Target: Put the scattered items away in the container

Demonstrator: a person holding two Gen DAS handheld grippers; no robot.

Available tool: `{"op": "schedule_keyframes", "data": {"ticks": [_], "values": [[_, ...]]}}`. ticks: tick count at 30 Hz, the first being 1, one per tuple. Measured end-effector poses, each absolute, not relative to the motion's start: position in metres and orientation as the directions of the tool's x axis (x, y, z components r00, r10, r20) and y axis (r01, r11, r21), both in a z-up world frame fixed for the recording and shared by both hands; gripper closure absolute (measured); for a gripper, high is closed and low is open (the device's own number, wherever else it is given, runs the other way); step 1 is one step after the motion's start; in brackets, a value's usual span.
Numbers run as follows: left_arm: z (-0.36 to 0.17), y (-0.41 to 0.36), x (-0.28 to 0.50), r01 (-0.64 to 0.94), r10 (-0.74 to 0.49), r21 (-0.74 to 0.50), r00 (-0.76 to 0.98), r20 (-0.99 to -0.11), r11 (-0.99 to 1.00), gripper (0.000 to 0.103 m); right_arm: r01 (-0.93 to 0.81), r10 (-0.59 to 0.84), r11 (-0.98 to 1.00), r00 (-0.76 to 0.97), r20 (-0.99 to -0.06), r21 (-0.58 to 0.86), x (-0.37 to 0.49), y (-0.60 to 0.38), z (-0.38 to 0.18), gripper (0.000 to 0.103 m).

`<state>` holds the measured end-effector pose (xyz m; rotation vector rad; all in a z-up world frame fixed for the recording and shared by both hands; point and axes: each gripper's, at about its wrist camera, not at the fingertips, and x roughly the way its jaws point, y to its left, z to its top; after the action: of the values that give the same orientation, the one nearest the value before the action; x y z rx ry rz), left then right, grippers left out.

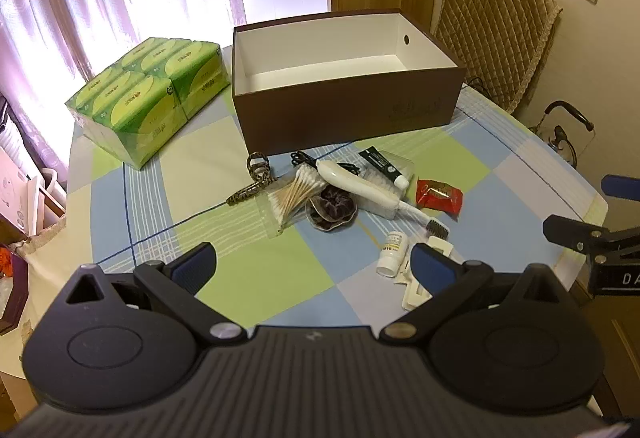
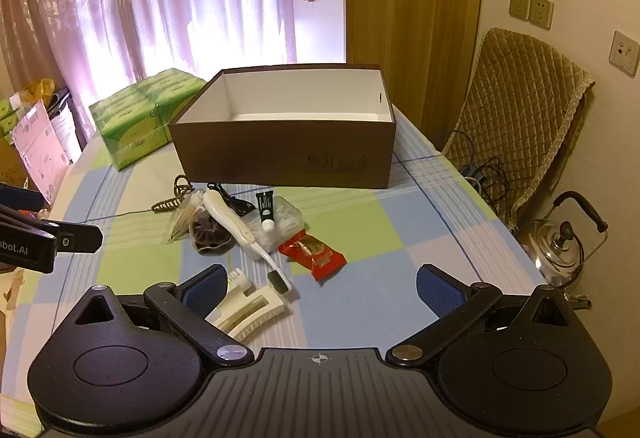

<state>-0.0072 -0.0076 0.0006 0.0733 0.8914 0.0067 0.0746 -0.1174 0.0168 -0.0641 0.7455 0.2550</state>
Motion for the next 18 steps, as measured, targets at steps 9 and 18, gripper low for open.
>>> {"op": "schedule_keyframes", "data": {"ticks": [9,18], "values": [[-0.006,-0.007,-0.012,0.035,0.031,0.066,0.605,-0.796,0.997,0.001,-0.247,0.213,0.968,0.684,-0.698,0.054,0.078,-0.132,0.019,0.000],[-0.010,-0.007,-0.018,0.041,0.034,0.072,0.589,-0.807,0.997,0.001,-0.238,0.211,0.969,0.671,-0.711,0.062,0.077,-0.134,0.019,0.000]]}}
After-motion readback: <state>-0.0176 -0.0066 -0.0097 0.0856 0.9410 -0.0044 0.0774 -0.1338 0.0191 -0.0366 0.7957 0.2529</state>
